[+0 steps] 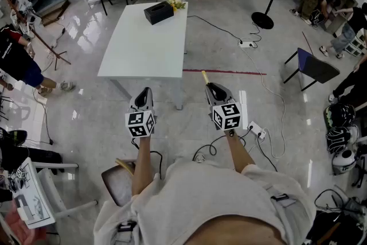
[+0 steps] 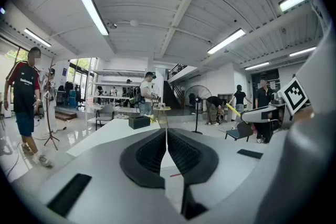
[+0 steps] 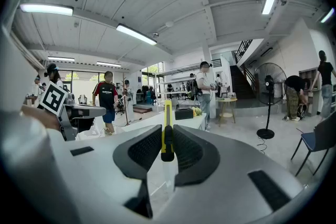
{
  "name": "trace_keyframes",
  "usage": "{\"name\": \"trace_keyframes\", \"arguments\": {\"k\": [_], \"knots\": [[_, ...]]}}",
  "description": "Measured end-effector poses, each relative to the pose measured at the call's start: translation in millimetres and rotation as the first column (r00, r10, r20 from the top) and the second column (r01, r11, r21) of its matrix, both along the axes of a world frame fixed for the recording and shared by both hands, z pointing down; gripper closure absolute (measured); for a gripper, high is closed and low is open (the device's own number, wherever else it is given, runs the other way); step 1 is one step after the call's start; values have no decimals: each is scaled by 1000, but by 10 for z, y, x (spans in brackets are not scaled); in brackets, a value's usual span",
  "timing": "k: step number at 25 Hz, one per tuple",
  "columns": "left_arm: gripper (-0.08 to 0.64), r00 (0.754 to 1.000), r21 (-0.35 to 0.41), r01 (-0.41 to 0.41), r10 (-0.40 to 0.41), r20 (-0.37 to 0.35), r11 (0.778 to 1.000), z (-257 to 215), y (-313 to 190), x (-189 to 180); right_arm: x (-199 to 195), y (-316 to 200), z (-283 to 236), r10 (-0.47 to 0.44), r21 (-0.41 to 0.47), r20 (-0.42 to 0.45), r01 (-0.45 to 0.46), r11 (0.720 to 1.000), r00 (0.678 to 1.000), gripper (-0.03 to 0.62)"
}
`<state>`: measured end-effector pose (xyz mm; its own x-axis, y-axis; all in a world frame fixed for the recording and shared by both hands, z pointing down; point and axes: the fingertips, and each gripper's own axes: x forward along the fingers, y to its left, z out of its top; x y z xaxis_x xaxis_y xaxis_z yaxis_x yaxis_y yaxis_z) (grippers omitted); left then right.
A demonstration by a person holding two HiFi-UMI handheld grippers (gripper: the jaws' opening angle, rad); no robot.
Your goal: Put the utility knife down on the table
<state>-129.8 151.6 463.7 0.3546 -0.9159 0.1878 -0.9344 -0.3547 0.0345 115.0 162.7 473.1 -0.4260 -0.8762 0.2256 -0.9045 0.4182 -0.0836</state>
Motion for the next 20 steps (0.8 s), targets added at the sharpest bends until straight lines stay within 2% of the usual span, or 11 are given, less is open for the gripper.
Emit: {"name": "trace_keyframes", "arguments": {"k": [20], "knots": [[534,1000,-2,29,-29,7,1000,-28,52,405,267,-29,28,-48,-2,20,48,999,999,509]]}}
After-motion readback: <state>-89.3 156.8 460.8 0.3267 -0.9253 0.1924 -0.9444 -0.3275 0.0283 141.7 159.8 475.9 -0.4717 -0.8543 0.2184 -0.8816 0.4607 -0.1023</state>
